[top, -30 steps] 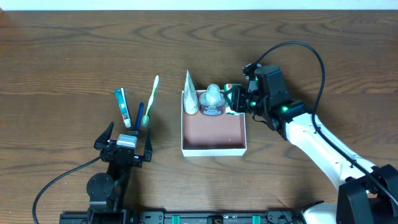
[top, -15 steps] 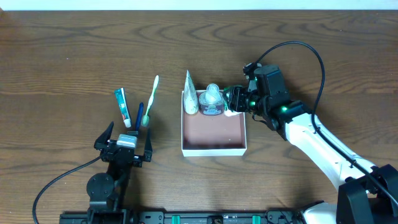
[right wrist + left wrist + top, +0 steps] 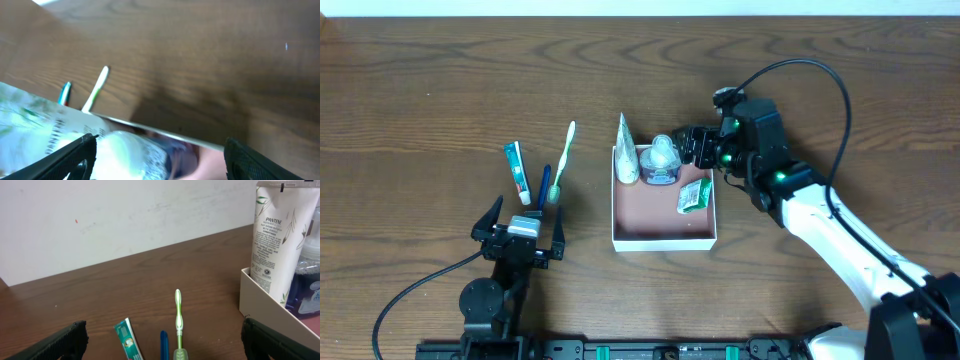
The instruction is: Pack container
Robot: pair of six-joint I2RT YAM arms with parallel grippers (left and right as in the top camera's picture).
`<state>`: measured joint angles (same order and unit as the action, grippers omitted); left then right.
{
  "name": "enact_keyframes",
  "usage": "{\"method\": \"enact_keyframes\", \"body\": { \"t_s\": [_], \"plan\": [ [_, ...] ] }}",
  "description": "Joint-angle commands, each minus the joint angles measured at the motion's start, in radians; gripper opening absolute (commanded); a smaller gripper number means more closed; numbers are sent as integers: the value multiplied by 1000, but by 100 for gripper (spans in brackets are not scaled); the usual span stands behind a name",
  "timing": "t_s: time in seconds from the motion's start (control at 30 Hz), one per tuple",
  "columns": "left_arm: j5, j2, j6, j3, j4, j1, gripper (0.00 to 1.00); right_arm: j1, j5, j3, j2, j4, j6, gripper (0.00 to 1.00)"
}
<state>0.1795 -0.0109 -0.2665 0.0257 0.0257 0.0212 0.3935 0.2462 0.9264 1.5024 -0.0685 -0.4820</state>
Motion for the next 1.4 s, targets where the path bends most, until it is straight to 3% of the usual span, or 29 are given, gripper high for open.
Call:
{"method": "enact_keyframes", "body": {
  "t_s": [0.0, 0.23, 0.43, 0.83, 1.1, 1.37],
  "plan": [
    [7, 5, -6, -22, 26, -5, 98, -31, -3, 9, -85, 10, 4, 85],
    [7, 5, -6, -22, 26, -5, 98, -122, -47, 9, -274, -79, 4, 91],
    [7, 5, -6, -22, 26, -5, 98, -270, -230, 9, -355, -256, -19, 99],
    [6, 5, -40, -22, 25, -5, 98, -434, -529, 8, -254, -433, -56, 99],
    [-7, 5, -78, -22, 23, -5, 98, -466, -542, 8, -136, -489, -56, 99],
    [22, -3, 78, 44, 31, -5, 98, -465, -542, 8, -88, -513, -56, 99]
  ]
}}
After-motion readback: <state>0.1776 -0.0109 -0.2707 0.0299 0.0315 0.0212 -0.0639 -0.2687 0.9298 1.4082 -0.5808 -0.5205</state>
